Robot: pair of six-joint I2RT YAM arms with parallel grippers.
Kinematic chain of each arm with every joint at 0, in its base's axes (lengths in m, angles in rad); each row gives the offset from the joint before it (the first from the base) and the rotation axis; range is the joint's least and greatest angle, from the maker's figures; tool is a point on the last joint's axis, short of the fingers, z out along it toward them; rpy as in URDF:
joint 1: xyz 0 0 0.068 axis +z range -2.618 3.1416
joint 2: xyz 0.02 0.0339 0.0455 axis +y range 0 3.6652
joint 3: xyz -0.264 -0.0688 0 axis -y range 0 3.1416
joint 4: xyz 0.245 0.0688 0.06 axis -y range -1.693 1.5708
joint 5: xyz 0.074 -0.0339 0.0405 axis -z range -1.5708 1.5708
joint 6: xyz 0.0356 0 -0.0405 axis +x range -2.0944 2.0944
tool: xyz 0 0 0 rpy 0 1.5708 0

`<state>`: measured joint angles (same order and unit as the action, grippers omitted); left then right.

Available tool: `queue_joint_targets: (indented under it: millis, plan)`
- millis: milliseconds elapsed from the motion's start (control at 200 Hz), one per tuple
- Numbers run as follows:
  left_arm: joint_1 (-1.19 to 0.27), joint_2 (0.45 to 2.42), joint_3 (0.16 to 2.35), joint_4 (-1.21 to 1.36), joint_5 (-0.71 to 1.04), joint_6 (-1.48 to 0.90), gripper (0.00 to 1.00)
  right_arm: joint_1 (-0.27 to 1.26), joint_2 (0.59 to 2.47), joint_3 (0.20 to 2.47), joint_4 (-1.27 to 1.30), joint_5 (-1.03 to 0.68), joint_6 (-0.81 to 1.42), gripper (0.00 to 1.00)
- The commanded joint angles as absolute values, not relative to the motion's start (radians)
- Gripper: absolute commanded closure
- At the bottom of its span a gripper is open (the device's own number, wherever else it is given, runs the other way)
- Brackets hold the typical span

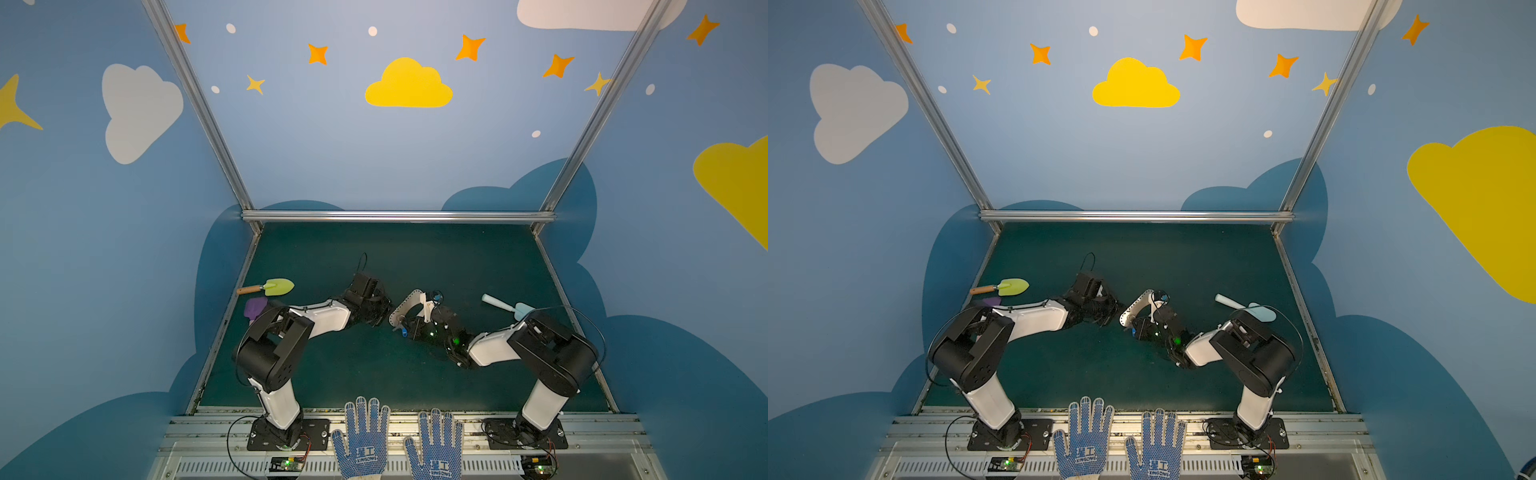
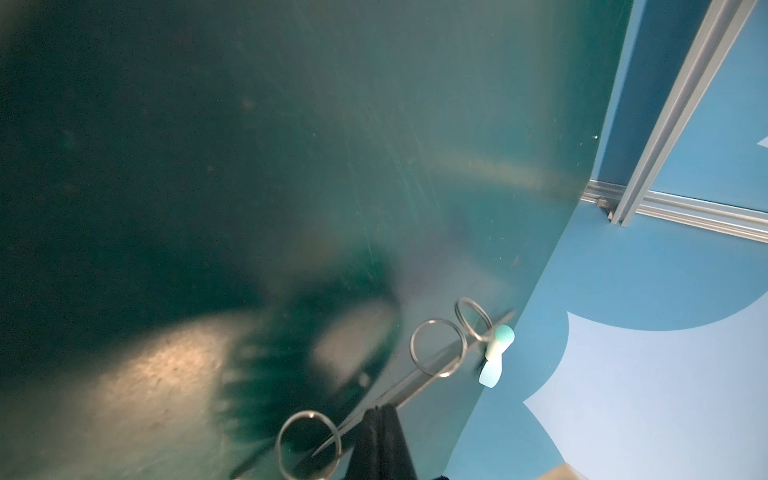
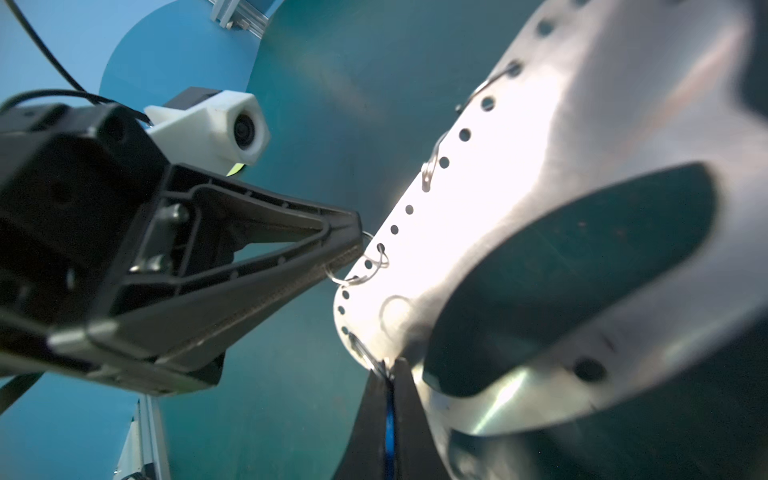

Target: Put the keys on the keyring

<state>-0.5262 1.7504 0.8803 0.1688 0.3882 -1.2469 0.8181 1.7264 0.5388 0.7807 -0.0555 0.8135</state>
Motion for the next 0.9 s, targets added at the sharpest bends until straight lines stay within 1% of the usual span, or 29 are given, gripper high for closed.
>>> queue_joint_targets:
  millis: [0,175,441,786,896]
  plan:
    - [-0.523,1.722,0.865,0.157,0.390,-1.231,0.96,0.817,1.668,0.518,0.733,-0.016,0.772,1.00]
    - [-0.532,1.722,0.862,0.165,0.398,-1.232,0.96,0.801,1.647,0.529,0.726,0.017,0.767,1.00]
    - [-0.538,1.721,0.862,0.167,0.399,-1.234,0.96,0.794,1.729,0.609,0.739,0.000,0.770,1.00]
    - [-0.545,1.737,0.862,0.170,0.405,-1.233,0.96,0.789,1.750,0.608,0.827,0.005,0.783,1.00]
    - [-0.551,1.743,0.861,0.171,0.407,-1.235,0.96,0.787,1.756,0.589,0.893,0.009,0.786,1.00]
